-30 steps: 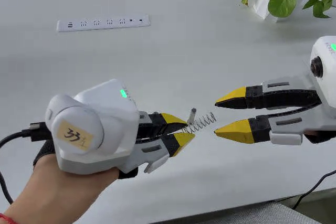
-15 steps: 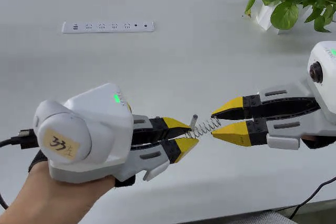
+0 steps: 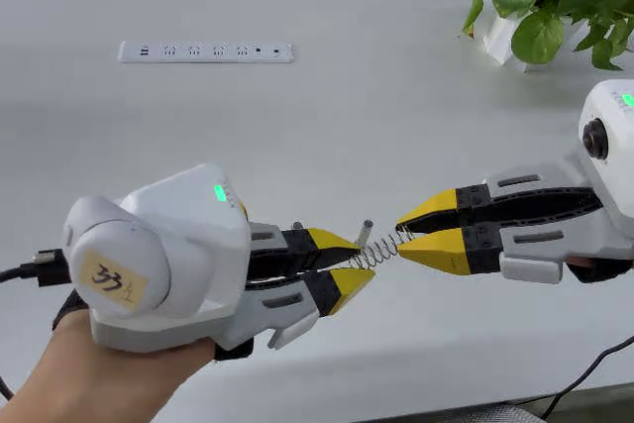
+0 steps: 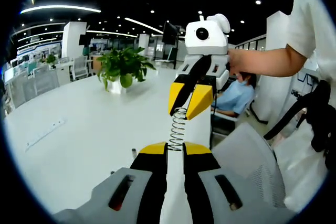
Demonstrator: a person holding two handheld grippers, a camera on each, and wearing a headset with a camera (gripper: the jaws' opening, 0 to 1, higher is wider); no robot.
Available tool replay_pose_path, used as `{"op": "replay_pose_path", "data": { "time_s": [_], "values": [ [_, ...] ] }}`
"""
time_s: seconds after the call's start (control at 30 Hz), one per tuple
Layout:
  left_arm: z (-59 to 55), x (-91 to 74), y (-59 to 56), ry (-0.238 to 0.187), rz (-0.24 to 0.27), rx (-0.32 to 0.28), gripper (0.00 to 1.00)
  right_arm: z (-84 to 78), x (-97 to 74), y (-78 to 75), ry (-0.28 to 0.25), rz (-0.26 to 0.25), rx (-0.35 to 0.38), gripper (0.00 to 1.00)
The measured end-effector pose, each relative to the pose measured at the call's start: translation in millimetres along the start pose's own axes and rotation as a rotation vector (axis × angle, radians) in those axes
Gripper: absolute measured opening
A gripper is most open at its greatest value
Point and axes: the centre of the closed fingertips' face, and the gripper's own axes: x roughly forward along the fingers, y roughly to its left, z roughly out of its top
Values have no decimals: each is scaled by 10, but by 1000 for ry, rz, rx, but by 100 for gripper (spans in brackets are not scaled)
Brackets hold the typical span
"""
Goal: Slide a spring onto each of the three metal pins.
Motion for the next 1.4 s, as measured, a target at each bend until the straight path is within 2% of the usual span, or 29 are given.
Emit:
{"op": "replay_pose_path", "data": {
  "time_s": [0.57,0.97,1.2,1.3,1.37,1.4],
  "values": [
    [-43,13,-66,2,-19,-4,6,127,65,101,36,32,-72,7],
    [-44,18,-76,-2,-23,-2,6,120,79,134,77,55,-104,7],
    [-17,22,-85,-17,-27,-6,6,96,109,171,132,85,-119,12],
    [-10,25,-87,-23,-29,-7,6,42,82,144,202,102,-168,14],
    [-9,28,-90,-25,-30,-6,6,109,85,158,214,125,-179,16],
    [-9,31,-94,-27,-32,-6,6,120,88,172,248,148,-207,17]
  ]
}}
